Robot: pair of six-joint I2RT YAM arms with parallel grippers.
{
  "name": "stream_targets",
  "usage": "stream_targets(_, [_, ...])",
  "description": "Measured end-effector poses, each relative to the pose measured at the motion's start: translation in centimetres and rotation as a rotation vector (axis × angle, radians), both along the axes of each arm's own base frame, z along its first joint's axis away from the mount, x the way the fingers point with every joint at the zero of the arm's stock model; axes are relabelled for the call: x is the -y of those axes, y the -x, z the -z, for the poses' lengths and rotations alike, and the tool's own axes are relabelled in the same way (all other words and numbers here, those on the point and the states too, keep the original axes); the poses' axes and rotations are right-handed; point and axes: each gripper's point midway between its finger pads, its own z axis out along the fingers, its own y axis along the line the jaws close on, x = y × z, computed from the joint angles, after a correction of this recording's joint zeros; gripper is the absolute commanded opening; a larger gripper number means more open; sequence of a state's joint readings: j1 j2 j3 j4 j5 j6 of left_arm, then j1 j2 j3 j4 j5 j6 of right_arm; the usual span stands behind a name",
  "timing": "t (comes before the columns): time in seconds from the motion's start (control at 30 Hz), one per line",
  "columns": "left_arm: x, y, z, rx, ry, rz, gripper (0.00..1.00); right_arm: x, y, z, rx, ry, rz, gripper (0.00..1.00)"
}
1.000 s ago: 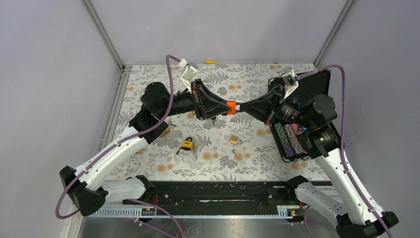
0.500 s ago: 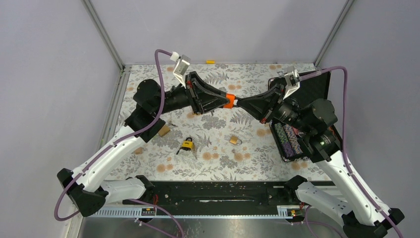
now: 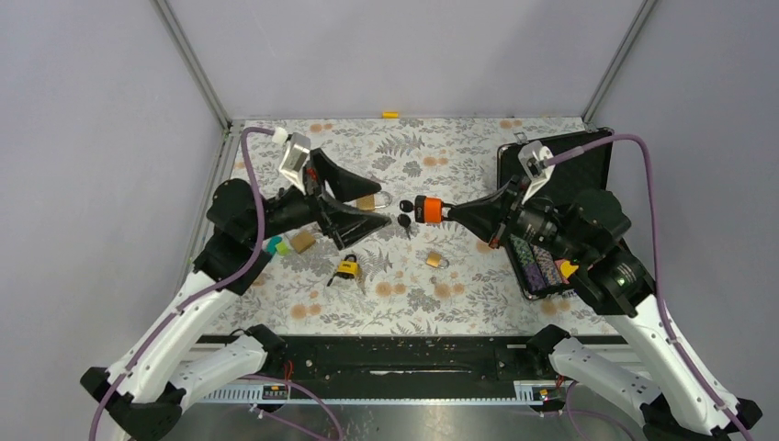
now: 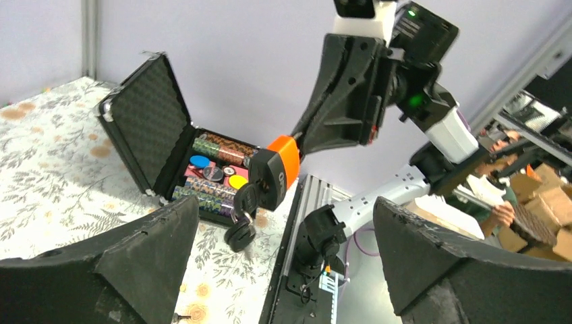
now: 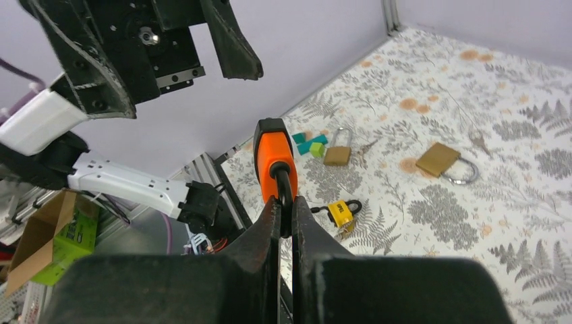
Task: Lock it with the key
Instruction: Lock the lock.
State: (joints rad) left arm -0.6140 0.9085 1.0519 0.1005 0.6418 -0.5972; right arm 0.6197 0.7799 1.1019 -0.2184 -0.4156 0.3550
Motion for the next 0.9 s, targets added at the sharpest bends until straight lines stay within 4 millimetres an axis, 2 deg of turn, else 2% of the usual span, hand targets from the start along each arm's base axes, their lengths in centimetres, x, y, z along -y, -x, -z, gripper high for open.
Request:
stream_targets(0.1, [-0.4, 1.5, -0.4, 0.061, -0.026, 0.045, 0.98, 0.2, 1.3, -1.5, 0.051, -0.011, -0.043, 0.00])
stream_targets(0.17, [-0.3, 1.8, -0.2, 0.073, -0.051, 0.068, 0.97, 0.2, 2.1, -2.1, 0.075, -0.014, -0.078, 0.00])
stream_targets(0.33, [1.2, 1.8, 1.8, 0.025, -0.112, 0.180, 0.87, -0.3, 3.7, -2.2, 0.102, -0.006, -0.179, 0.00])
stream_targets(0.4, [1.9, 2.0, 2.5, -0.009, -0.118, 0.244, 0.79, -0.7, 4.2, -2.0, 0.100, 0.000, -0.218, 0.00])
stream_targets(0.5, [2.3, 2.3, 3.1, -0.042, -0.121, 0.303, 0.66, -1.0, 4.5, -1.8, 0.095, 0.006, -0.252, 0.00])
stream_targets(0.67, [2.3, 3.1, 2.7, -0.026, -0.110, 0.350, 0.47, -1.4, 4.2, -1.3, 0.077, 0.015, -0.267, 0.00])
stream_targets(0.83, [2.3, 3.2, 2.9, -0.013, -0.116, 0.358, 0.44, -1.5, 3.9, -1.2, 0.073, 0.018, -0.259, 0.00])
stream_targets(0.9, [2.3, 3.2, 3.2, -0.018, -0.127, 0.357, 0.33, -1.5, 3.8, -1.2, 0.074, 0.017, -0.257, 0.00])
